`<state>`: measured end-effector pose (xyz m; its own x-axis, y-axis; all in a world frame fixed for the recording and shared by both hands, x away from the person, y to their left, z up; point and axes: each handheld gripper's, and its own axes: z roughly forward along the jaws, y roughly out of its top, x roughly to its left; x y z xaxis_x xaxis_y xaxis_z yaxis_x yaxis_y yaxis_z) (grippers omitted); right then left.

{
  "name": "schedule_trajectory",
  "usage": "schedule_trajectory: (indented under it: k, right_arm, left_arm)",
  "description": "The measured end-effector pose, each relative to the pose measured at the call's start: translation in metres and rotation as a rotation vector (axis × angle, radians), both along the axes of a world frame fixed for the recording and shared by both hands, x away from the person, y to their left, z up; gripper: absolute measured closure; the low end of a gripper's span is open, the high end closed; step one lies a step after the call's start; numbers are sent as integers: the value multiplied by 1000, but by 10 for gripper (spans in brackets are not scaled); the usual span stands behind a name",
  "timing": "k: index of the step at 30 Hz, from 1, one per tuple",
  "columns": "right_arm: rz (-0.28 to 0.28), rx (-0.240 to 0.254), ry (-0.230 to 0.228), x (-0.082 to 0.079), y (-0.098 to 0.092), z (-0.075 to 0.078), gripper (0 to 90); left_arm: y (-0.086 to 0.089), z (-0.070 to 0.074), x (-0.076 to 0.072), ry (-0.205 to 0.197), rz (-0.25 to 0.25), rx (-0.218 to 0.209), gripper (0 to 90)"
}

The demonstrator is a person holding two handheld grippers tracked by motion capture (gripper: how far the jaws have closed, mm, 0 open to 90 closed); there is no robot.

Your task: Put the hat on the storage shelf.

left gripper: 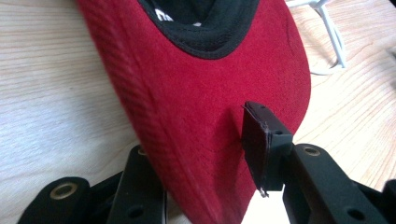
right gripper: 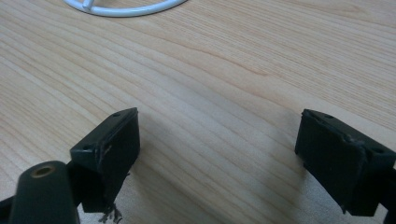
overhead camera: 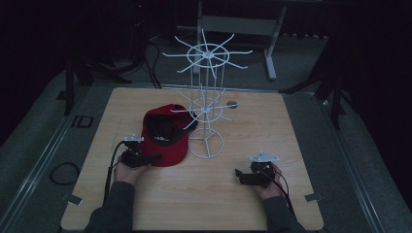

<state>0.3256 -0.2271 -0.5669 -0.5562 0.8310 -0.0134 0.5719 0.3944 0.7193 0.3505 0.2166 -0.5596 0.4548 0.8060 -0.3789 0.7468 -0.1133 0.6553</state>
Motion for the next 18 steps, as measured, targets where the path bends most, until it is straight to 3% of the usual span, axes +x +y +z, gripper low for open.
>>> schedule_trajectory:
  k: [5,13,18]
  right_arm:
    - [0,0,0,0,0,0,137]
    - [0,1,-1,0,0,0,137]
    - [0,1,-1,0,0,0,137]
  left_arm:
    - [-5,0,0,10,-43,-6,652]
    - [-11,1,-9,58,-117,-84,746]
    - [-11,4,-17,70,-130,-87,775]
